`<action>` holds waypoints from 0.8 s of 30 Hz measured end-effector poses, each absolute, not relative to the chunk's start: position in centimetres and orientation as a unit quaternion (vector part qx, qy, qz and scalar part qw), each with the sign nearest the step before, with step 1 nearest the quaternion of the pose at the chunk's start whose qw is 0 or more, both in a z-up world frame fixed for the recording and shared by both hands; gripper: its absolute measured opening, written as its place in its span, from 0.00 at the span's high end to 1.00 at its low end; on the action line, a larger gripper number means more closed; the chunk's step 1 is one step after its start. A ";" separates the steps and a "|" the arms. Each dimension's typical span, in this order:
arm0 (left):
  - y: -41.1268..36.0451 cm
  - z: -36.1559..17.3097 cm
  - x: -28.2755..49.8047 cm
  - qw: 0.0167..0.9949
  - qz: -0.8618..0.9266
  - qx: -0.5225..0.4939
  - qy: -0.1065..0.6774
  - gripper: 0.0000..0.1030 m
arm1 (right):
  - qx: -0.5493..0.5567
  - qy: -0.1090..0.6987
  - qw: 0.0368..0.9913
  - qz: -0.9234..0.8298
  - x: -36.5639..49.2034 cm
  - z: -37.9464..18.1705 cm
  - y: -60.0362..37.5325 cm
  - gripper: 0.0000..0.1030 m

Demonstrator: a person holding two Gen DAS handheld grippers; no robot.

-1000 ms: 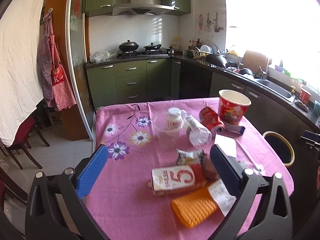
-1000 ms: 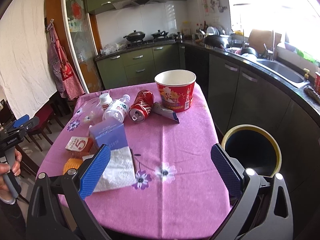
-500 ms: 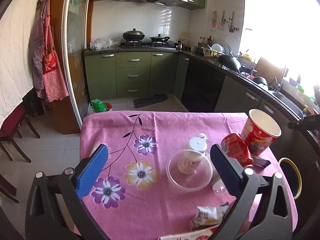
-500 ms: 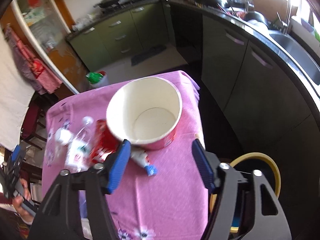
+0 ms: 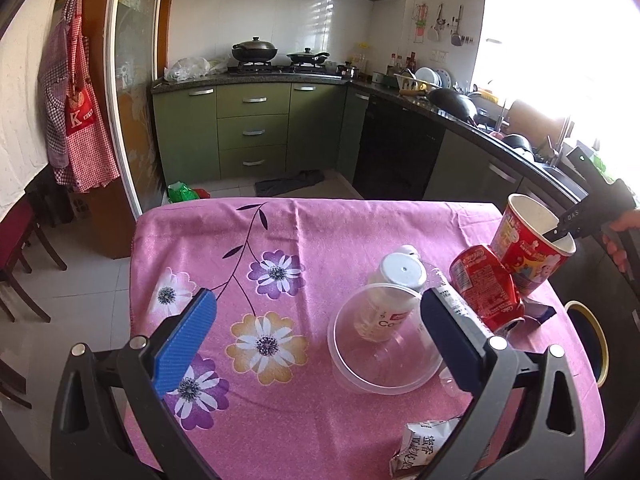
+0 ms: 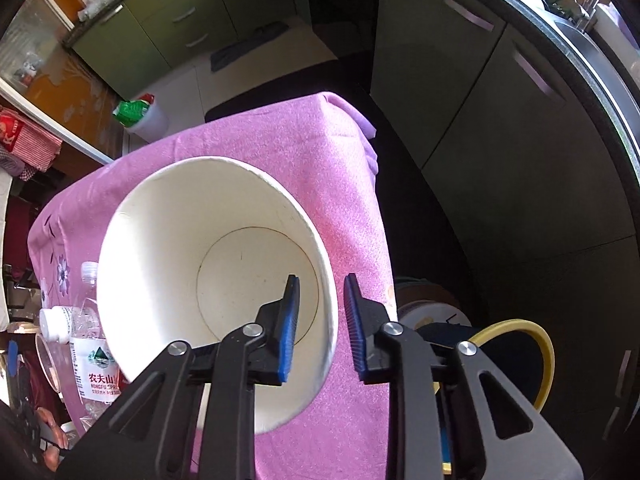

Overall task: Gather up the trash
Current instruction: 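Grasp the red-and-white paper cup with the right gripper and lift it, then carry the paper cup over the yellow-rimmed bin and open the right gripper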

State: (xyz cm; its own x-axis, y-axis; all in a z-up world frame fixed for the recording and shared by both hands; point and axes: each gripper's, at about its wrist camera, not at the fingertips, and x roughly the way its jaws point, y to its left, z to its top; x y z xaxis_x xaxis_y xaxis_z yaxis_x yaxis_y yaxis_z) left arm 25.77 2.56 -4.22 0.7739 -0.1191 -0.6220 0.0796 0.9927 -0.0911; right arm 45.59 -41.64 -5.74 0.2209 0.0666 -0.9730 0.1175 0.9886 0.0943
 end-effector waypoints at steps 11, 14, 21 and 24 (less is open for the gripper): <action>2.7 -3.4 25.3 0.942 -0.049 -0.031 0.331 0.06 | 0.123 0.612 0.781 0.010 43.7 -3.8 -43.7 0.96; 2.7 -2.7 24.7 0.944 -0.047 -0.024 0.326 0.06 | 0.137 0.589 0.796 0.010 40.7 -0.8 -46.1 0.96; 2.1 -1.4 22.8 0.946 -0.053 -0.012 0.320 0.06 | 0.167 0.560 0.810 -0.048 30.8 1.7 -55.9 0.96; 1.4 -1.4 22.0 0.944 -0.064 -0.006 0.323 0.06 | 0.186 0.566 0.799 -0.084 27.1 -0.2 -59.8 0.95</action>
